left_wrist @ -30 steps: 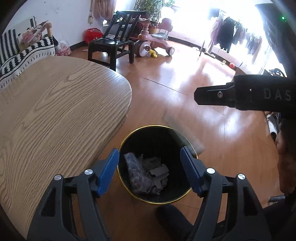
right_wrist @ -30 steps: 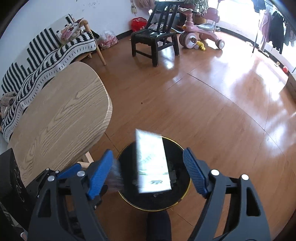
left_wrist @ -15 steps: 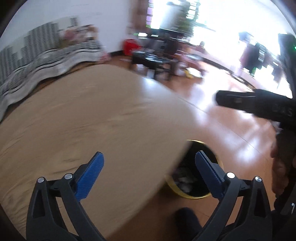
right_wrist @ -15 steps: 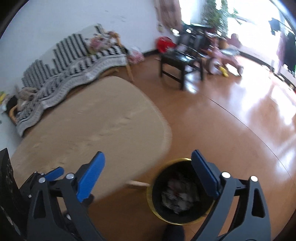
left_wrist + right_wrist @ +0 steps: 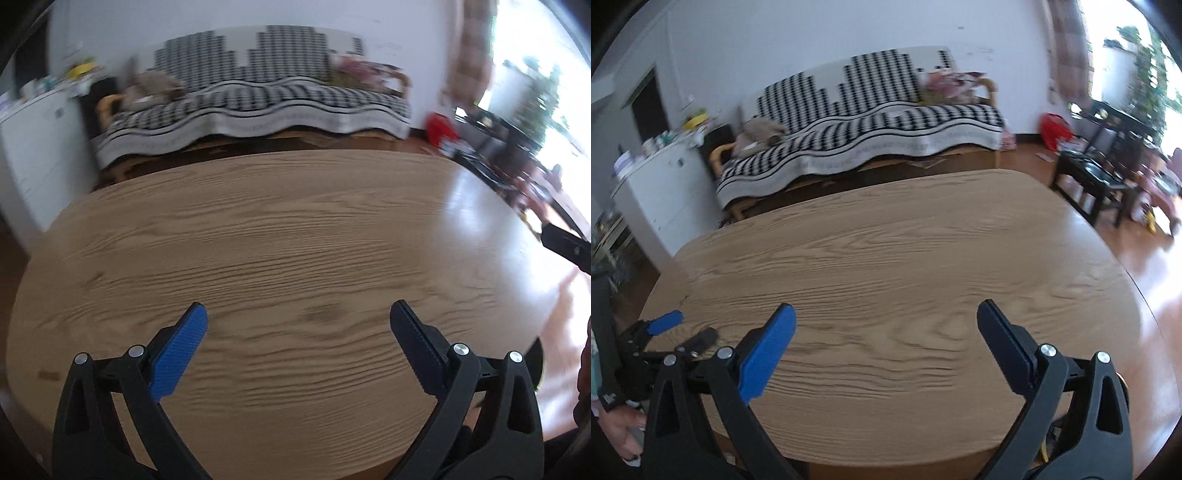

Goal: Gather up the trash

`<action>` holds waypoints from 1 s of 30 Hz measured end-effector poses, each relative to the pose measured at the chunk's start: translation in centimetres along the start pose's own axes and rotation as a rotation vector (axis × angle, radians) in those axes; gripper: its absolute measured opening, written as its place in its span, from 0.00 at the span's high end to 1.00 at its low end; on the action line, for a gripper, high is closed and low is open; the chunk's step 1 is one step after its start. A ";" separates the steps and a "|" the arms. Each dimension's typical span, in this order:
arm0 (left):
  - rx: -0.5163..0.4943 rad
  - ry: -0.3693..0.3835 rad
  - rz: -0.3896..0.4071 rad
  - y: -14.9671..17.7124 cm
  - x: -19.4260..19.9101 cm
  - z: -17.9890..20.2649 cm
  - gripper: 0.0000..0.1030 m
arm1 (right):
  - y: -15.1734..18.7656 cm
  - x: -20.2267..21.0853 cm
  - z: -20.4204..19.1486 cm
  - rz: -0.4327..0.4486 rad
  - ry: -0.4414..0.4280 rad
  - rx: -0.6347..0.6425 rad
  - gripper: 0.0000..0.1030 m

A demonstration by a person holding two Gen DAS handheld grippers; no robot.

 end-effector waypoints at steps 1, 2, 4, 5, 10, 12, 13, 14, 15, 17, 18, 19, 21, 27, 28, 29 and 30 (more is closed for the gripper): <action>0.008 -0.016 0.004 0.1 0.3 -1.1 0.07 | 0.2 -0.7 -1.2 -0.001 -0.002 0.019 0.08; 0.020 -0.037 0.007 0.4 0.7 -2.7 0.07 | 0.5 -1.4 -2.2 -0.007 -0.006 0.031 0.08; 0.042 -0.060 0.008 0.5 0.8 -4.5 0.07 | 0.8 -2.6 -3.7 -0.019 -0.011 0.051 0.08; 0.052 -0.069 0.010 0.5 0.8 -5.2 0.07 | 1.1 -3.0 -4.4 -0.023 -0.008 0.065 0.08; 0.098 -0.087 0.015 0.0 0.4 -7.1 0.07 | 2.3 -4.6 -6.3 -0.041 -0.001 0.110 0.08; 0.098 -0.099 0.026 -0.6 0.3 -6.9 0.07 | 2.5 -4.9 -6.4 -0.046 0.001 0.116 0.08; 0.097 -0.097 0.029 -0.8 0.2 -6.9 0.07 | 2.5 -5.1 -6.4 -0.046 0.006 0.118 0.08; 0.098 -0.097 0.030 -0.9 0.1 -6.7 0.07 | 2.5 -5.3 -6.3 -0.050 0.007 0.118 0.08; 0.098 -0.098 0.030 -0.9 0.1 -6.7 0.07 | 2.7 -5.1 -6.3 -0.053 0.004 0.117 0.08; 0.097 -0.095 0.028 -1.0 -0.1 -6.7 0.07 | 2.7 -5.2 -6.1 -0.055 0.006 0.120 0.08; 0.094 -0.092 0.026 -1.1 -0.2 -6.5 0.07 | 2.7 -5.2 -6.1 -0.056 0.005 0.123 0.08; 0.090 -0.091 0.026 -1.0 -0.2 -6.4 0.07 | 2.8 -5.1 -6.0 -0.056 0.004 0.124 0.08; 0.077 -0.092 0.029 -1.1 -0.2 -6.0 0.07 | 2.8 -4.9 -5.9 -0.055 0.004 0.125 0.08; 0.070 -0.092 0.025 -0.8 -0.1 -5.3 0.07 | 2.6 -4.4 -5.4 -0.047 0.002 0.113 0.08; 0.068 -0.092 0.024 -0.8 -0.2 -5.2 0.07 | 2.6 -4.3 -5.4 -0.045 0.002 0.113 0.08; 0.066 -0.092 0.023 -0.8 -0.2 -5.2 0.07 | 2.7 -4.2 -5.2 -0.044 0.002 0.113 0.08; 0.064 -0.092 0.022 -0.7 -0.2 -5.1 0.07 | 2.7 -4.1 -5.2 -0.043 0.002 0.112 0.08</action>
Point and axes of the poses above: each gripper's, at about its wrist camera, not at the fingertips, and x roughly against the way its jaws point, z to its right, y to its underside, the point moved 5 cm from there along -x, roughly the way its jaws point, and after that the axes turned 9 degrees about z, right-handed, at the moved point
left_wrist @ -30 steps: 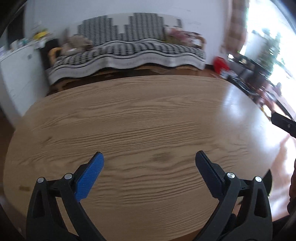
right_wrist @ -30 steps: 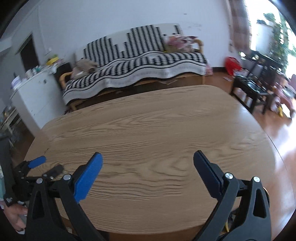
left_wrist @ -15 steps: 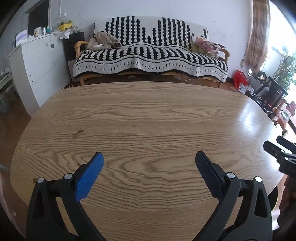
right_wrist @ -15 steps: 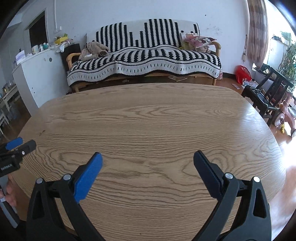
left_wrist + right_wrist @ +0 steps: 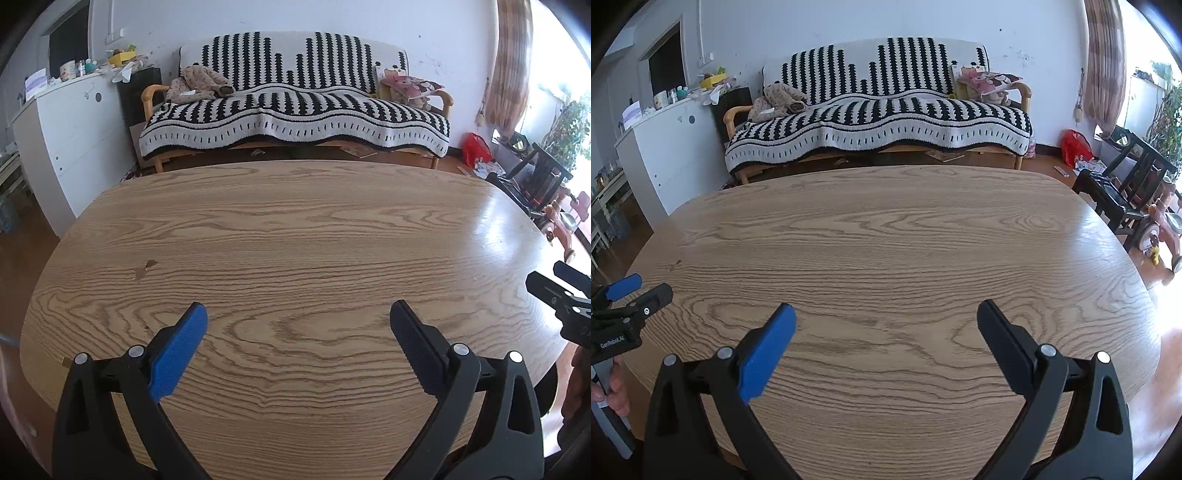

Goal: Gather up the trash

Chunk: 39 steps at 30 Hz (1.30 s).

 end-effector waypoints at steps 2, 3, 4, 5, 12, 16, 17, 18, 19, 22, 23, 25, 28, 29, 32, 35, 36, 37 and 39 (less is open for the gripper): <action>-0.002 -0.001 -0.001 0.1 0.0 0.1 0.07 | 0.0 0.1 0.1 0.001 0.001 -0.001 0.08; -0.002 -0.003 -0.002 0.2 -0.1 0.2 0.07 | 0.0 0.1 0.1 0.001 0.002 -0.002 0.08; -0.003 -0.004 -0.004 0.3 -0.1 0.3 0.07 | 0.0 0.2 0.2 0.003 0.004 -0.004 0.08; -0.003 -0.004 -0.005 0.4 -0.1 0.3 0.07 | 0.0 0.2 0.3 0.003 0.003 -0.007 0.08; -0.001 -0.006 -0.007 0.5 -0.1 0.4 0.07 | 0.0 0.4 0.3 0.001 0.000 -0.007 0.08; -0.001 -0.008 -0.007 0.5 -0.2 0.4 0.07 | -0.1 0.4 0.3 -0.001 -0.002 -0.003 0.08; -0.001 -0.007 -0.008 0.5 -0.2 0.4 0.07 | -0.1 0.4 0.3 -0.002 -0.002 -0.002 0.08; -0.001 -0.006 -0.008 0.5 -0.3 0.3 0.07 | -0.1 0.4 0.3 -0.002 -0.002 -0.003 0.08; -0.001 -0.006 -0.007 0.5 -0.2 0.3 0.07 | -0.1 0.4 0.3 -0.002 -0.002 -0.003 0.08; -0.004 -0.004 -0.009 0.5 -0.3 0.4 0.07 | 0.0 0.4 0.3 -0.004 -0.003 -0.001 0.08; -0.006 -0.004 -0.009 0.5 -0.2 0.4 0.07 | 0.0 0.4 0.3 -0.004 -0.002 -0.001 0.08; -0.006 -0.003 -0.010 0.5 -0.3 0.4 0.07 | 0.0 0.4 0.3 -0.003 -0.003 -0.003 0.08; -0.006 -0.002 -0.010 0.4 -0.3 0.4 0.07 | -0.1 0.4 0.3 -0.003 -0.003 -0.001 0.08; -0.006 -0.003 -0.010 0.5 -0.3 0.4 0.07 | 0.0 0.5 0.3 -0.002 -0.003 -0.001 0.08; -0.006 -0.004 -0.010 0.5 -0.3 0.4 0.07 | -0.1 0.5 0.3 -0.004 -0.003 -0.003 0.08; -0.006 -0.003 -0.010 0.5 -0.3 0.4 0.07 | -0.1 0.5 0.3 -0.003 -0.003 -0.001 0.08; -0.005 -0.004 -0.010 0.5 -0.3 0.4 0.07 | -0.1 0.5 0.3 -0.003 -0.003 -0.002 0.08; -0.005 -0.003 -0.010 0.5 -0.3 0.4 0.07 | -0.1 0.5 0.3 -0.003 -0.003 -0.002 0.08; -0.005 -0.002 -0.011 0.5 -0.3 0.4 0.07 | -0.1 0.5 0.3 -0.004 -0.002 -0.002 0.08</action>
Point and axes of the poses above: each gripper's, at about its wrist camera, not at the fingertips, and x roughly against the way its jaws point, z to its right, y to its underside, the point moved 5 cm from there along -x, roughly the way its jaws point, and after that the axes turned 9 degrees about z, right-handed, at the moved point
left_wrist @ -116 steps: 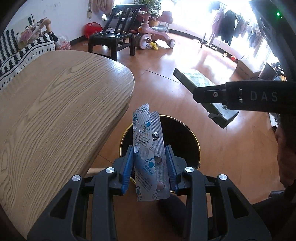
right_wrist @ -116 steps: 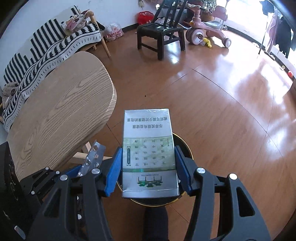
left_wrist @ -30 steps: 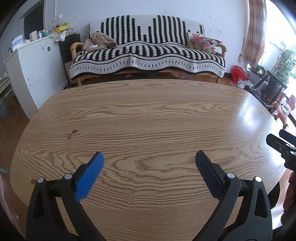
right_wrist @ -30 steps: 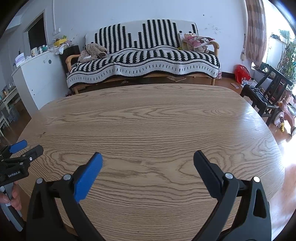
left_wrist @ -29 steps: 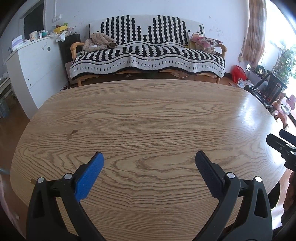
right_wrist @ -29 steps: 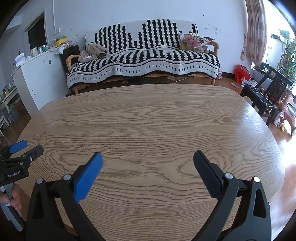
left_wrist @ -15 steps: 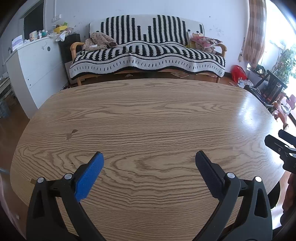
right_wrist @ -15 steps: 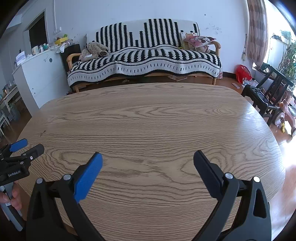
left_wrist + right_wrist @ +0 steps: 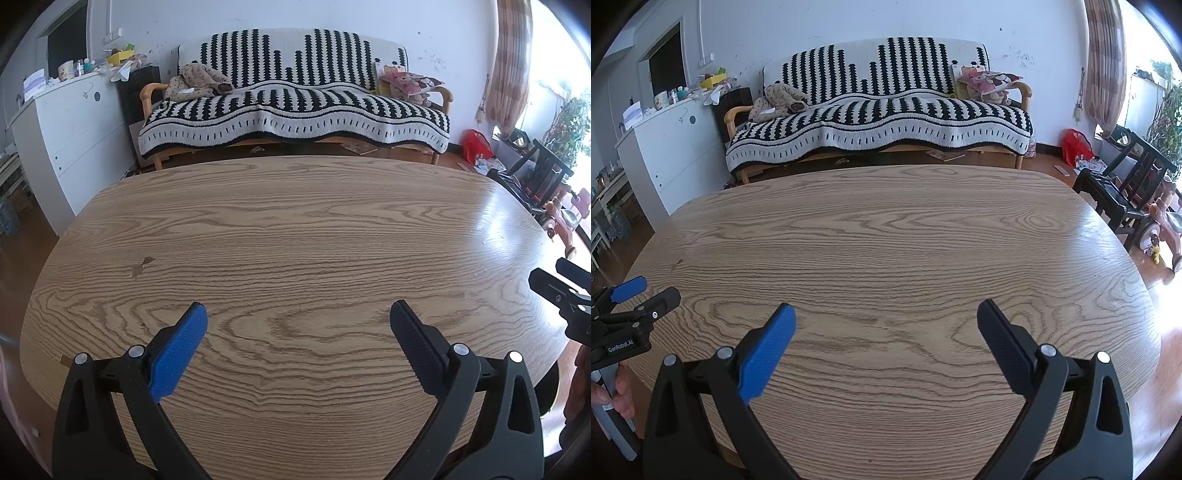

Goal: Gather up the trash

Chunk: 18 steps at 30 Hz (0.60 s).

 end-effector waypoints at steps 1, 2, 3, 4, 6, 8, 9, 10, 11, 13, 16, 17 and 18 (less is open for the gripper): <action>0.000 -0.001 0.001 0.0 0.0 0.0 0.07 | 0.0 0.0 0.0 0.000 -0.001 0.000 0.08; 0.001 -0.002 0.001 0.0 0.0 0.0 0.07 | 0.0 0.0 0.0 0.000 -0.001 0.000 0.08; 0.001 -0.002 0.000 0.0 0.0 0.0 0.07 | 0.0 0.0 0.0 0.000 0.000 0.000 0.08; 0.001 -0.001 0.000 0.0 0.0 0.0 0.07 | 0.0 0.0 0.0 0.001 -0.001 0.000 0.08; 0.000 -0.001 0.001 -0.1 0.0 0.0 0.07 | 0.0 0.0 -0.1 0.001 -0.001 0.001 0.08; 0.000 -0.002 0.000 0.0 0.0 0.0 0.07 | 0.1 0.0 0.0 0.000 0.000 0.001 0.08; 0.001 -0.001 0.000 0.0 0.0 0.0 0.07 | 0.1 0.0 -0.1 -0.001 0.000 0.000 0.08; 0.002 -0.001 0.000 0.0 0.0 0.0 0.07 | 0.0 0.0 -0.1 0.000 -0.001 0.001 0.08; 0.000 0.000 0.000 -0.1 0.0 0.0 0.07 | 0.1 0.0 -0.1 0.000 -0.001 0.002 0.08; -0.002 -0.001 -0.001 0.0 0.0 0.0 0.07 | 0.1 0.0 -0.1 0.001 -0.001 0.003 0.08; 0.000 -0.002 0.000 0.0 0.0 0.0 0.07 | 0.2 0.0 -0.1 0.001 -0.001 0.003 0.08; 0.001 -0.002 0.000 -0.1 0.0 0.0 0.07 | 0.2 0.0 -0.1 0.001 -0.001 0.003 0.08; 0.002 -0.002 0.000 -0.1 0.0 -0.1 0.07 | 0.2 0.0 -0.1 0.001 -0.001 0.003 0.08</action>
Point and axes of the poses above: each gripper's, at about its wrist camera, not at the fingertips, and x roughly against the way its jaws point, z to its right, y to its underside, the point moved 5 cm from there along -x, roughly the way its jaws point, and after that the axes turned 9 degrees about z, right-handed, at the moved point
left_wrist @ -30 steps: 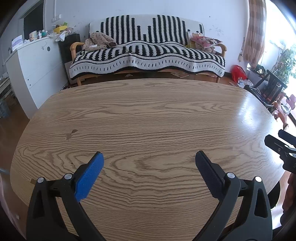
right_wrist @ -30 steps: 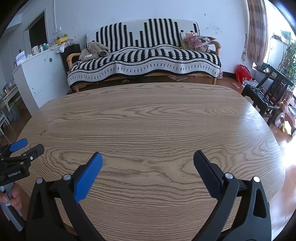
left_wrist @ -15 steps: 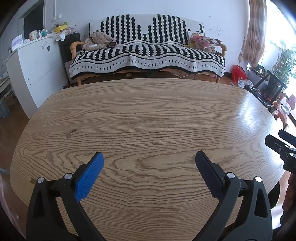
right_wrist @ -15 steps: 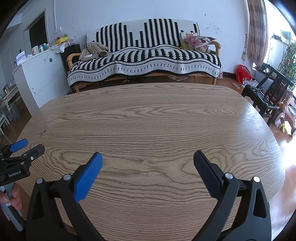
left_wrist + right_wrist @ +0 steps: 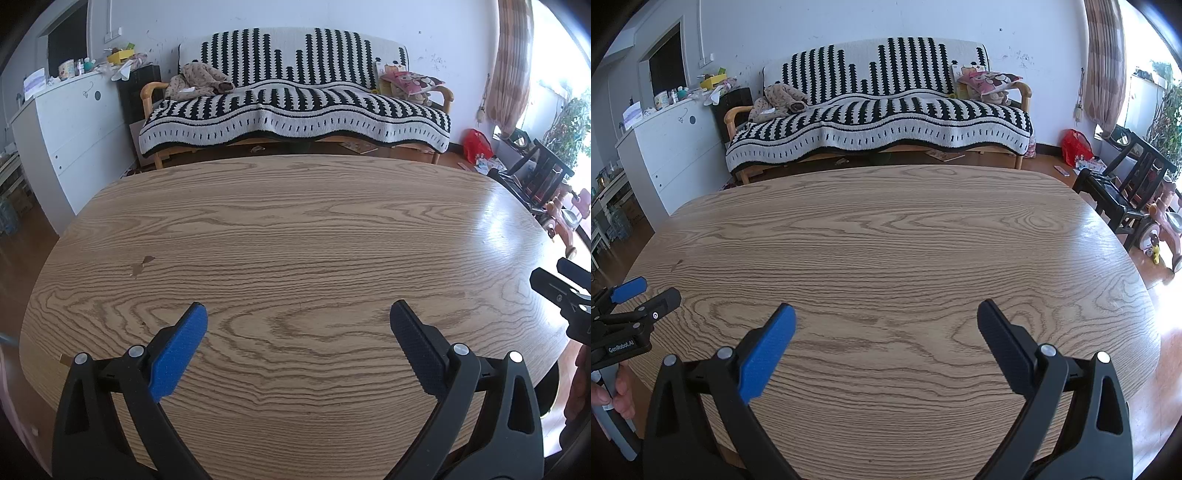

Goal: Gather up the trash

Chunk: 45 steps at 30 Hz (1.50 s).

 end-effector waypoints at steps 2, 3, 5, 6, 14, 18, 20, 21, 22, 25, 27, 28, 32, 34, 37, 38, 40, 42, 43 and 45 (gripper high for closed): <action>-0.002 0.000 0.001 -0.1 -0.1 0.0 0.07 | 0.0 0.0 0.0 0.000 0.000 -0.001 0.08; -0.002 0.000 0.001 -0.1 -0.1 -0.1 0.07 | 0.0 0.0 0.0 0.000 0.000 0.000 0.08; -0.002 0.001 0.000 -0.1 -0.1 -0.1 0.07 | 0.0 0.0 0.1 0.000 0.000 0.000 0.08; -0.002 0.001 0.000 -0.1 -0.1 -0.1 0.07 | 0.0 0.0 0.1 0.000 0.000 0.000 0.08; -0.001 0.000 -0.001 -0.1 -0.1 -0.1 0.07 | 0.0 0.0 0.1 -0.001 0.000 0.000 0.08; -0.001 0.000 0.000 -0.1 0.0 0.0 0.07 | 0.0 0.1 0.1 0.000 0.000 0.001 0.08; -0.002 0.001 0.000 -0.1 0.0 0.0 0.07 | 0.0 0.0 0.1 -0.001 0.000 0.000 0.08; -0.001 -0.001 0.000 -0.1 0.0 0.0 0.07 | 0.0 0.0 0.1 -0.001 0.000 0.000 0.08; -0.001 0.000 0.000 -0.1 0.0 0.0 0.07 | 0.0 0.1 0.1 -0.001 0.000 0.000 0.08; 0.001 0.000 0.000 -0.1 0.0 0.0 0.07 | 0.0 0.1 0.1 0.000 -0.001 0.001 0.08; 0.000 -0.001 0.000 -0.1 0.0 0.0 0.07 | 0.0 0.1 0.1 -0.001 0.000 0.001 0.08; 0.000 0.000 -0.001 -0.1 0.0 0.0 0.07 | 0.0 0.1 0.1 -0.001 -0.001 0.001 0.08; -0.001 0.000 -0.001 -0.1 0.0 0.0 0.07 | 0.0 0.1 0.1 0.000 0.000 0.000 0.08; -0.001 0.000 -0.001 -0.1 0.0 0.0 0.07 | 0.0 0.1 0.1 0.000 0.000 0.001 0.08; 0.001 -0.002 -0.001 -0.1 0.1 0.1 0.07 | 0.0 0.1 0.1 -0.001 0.000 0.001 0.08; 0.002 -0.005 -0.002 -0.1 0.1 0.0 0.07 | 0.0 0.1 0.1 -0.001 0.000 0.001 0.08; 0.005 -0.007 -0.004 0.0 0.1 0.0 0.07 | 0.0 0.1 0.1 -0.001 0.000 0.001 0.08; 0.008 -0.007 -0.008 0.4 0.1 -0.1 0.07 | 0.0 0.1 0.1 0.000 -0.001 0.001 0.08; 0.009 -0.005 -0.009 0.7 0.1 -0.2 0.07 | 0.0 0.1 0.2 0.000 -0.001 0.001 0.08; 0.008 -0.004 -0.008 0.9 0.1 -0.4 0.07 | 0.0 0.1 0.2 -0.001 -0.001 0.001 0.08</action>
Point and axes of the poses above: each gripper's, at about its wrist camera, not at the fingertips, and x roughly against the way its jaws point, z to its right, y to its underside, the point moved 5 cm from there along -x, roughly the way its jaws point, and after that the axes turned 9 degrees about z, right-handed, at the moved point
